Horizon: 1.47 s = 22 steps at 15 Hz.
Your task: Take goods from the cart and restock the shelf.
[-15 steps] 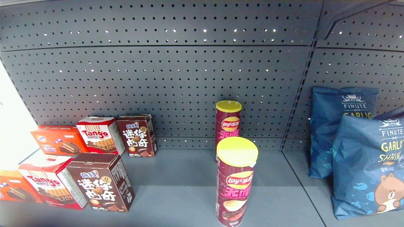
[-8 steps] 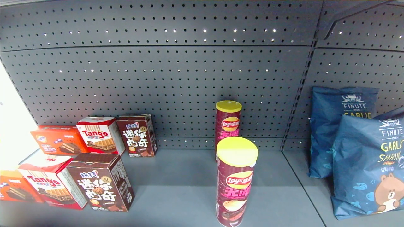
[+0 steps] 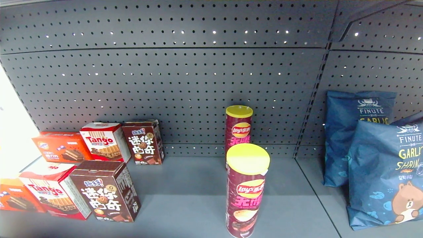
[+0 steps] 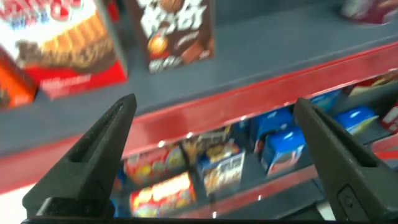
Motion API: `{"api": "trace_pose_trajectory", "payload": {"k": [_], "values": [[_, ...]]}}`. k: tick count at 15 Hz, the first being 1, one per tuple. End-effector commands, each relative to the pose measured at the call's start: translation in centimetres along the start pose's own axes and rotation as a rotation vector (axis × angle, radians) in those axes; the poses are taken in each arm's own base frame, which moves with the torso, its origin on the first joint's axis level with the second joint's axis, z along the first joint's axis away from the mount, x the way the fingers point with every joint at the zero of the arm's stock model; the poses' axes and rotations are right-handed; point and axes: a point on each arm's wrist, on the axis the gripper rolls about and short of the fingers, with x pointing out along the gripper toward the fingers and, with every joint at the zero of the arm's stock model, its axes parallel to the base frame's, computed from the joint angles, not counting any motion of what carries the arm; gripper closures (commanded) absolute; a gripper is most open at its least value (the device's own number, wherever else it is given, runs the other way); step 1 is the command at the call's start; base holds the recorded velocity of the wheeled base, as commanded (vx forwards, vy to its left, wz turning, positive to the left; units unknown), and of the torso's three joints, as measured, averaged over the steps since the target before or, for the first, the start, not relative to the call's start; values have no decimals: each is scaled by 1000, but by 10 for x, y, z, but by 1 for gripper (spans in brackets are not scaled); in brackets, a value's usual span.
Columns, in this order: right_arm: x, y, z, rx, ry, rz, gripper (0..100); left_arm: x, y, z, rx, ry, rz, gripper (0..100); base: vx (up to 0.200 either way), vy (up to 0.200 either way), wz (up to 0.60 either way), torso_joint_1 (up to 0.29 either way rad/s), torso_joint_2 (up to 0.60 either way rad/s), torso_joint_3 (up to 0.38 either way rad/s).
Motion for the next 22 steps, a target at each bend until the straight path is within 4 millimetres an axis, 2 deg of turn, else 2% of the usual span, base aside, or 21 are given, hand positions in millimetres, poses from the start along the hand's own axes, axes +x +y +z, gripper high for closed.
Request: {"api": "trace_pose_trajectory", "payload": {"k": [1,5,6,7,9,11,14,15,16,22], "values": [[0,0,0,0,0,0,0,18,4,2,-14,200,164,0,0,0,0,0,0,0],[0,0,0,0,-2,0,0,10,-1,-7,-26,39,342,0,0,0,0,0,0,0],[0,0,0,0,0,0,0,9,0,-8,-120,13,403,0,0,0,0,0,0,0],[0,0,0,0,0,-1,0,8,0,-8,-140,6,432,0,0,0,0,0,0,0],[0,0,0,0,0,0,0,0,-2,-11,-88,-107,351,0,0,0,0,0,0,0],[0,0,0,0,0,0,0,0,-2,-12,-21,-138,349,0,0,0,0,0,0,0],[0,0,0,0,0,0,0,0,-2,-12,-88,-151,335,0,0,0,0,0,0,0],[0,0,0,0,0,0,0,-2,-1,-13,-65,-170,246,0,0,0,0,0,0,0],[0,0,0,0,0,-1,0,-3,-2,-14,-53,-197,231,0,0,0,0,0,0,0],[0,0,0,0,0,-1,0,-6,-3,-15,-68,-242,277,0,0,0,0,0,0,0]]}}
